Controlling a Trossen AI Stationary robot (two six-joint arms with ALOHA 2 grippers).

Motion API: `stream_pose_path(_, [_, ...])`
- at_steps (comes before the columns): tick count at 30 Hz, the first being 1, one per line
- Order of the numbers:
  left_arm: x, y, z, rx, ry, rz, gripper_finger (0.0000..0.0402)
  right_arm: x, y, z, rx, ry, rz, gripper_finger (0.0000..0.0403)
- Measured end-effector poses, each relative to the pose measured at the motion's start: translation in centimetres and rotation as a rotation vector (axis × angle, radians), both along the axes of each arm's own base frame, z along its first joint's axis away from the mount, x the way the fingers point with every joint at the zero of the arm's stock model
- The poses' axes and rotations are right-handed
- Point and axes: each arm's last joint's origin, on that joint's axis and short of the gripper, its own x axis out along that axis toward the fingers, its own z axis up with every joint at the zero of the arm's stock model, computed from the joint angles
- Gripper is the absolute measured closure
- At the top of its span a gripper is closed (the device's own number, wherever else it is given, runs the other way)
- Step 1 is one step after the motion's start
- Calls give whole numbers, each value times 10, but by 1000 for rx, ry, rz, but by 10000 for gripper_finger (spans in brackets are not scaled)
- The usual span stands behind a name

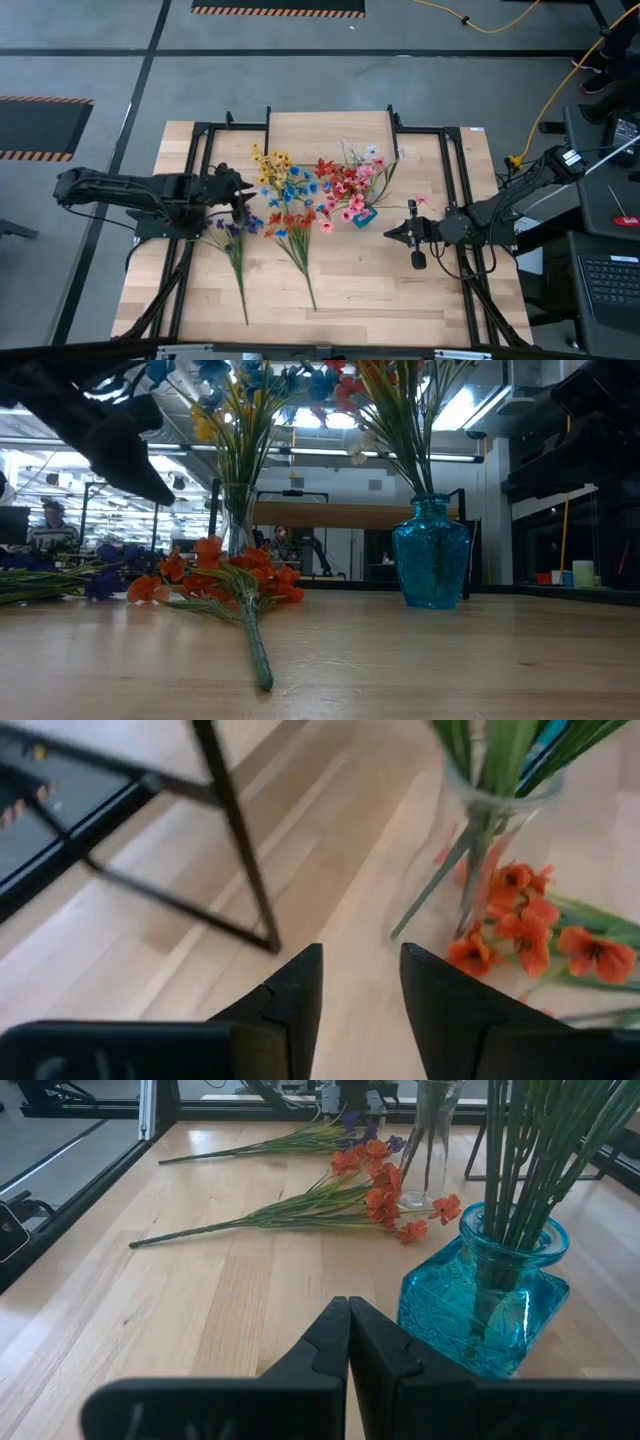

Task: Pick and place flowers into a vace then onto a shelf
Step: Put the violet flowers into the transparent vase

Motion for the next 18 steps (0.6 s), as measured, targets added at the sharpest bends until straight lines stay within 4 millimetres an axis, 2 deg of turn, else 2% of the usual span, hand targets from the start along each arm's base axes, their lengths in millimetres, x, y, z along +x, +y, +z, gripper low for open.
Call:
stream_pose_path(8, [-20, 0, 29, -139, 158, 144, 330, 0, 0, 0, -4, 0, 1, 389])
stream_pose_path(13, [-22, -2, 29, -230, 169, 143, 350, 0, 0, 0, -42, 0, 13, 389])
stream_pose_path(18, [-22, -3, 29, -227, 184, 99, 354, 0, 0, 0, -52, 0, 17, 389])
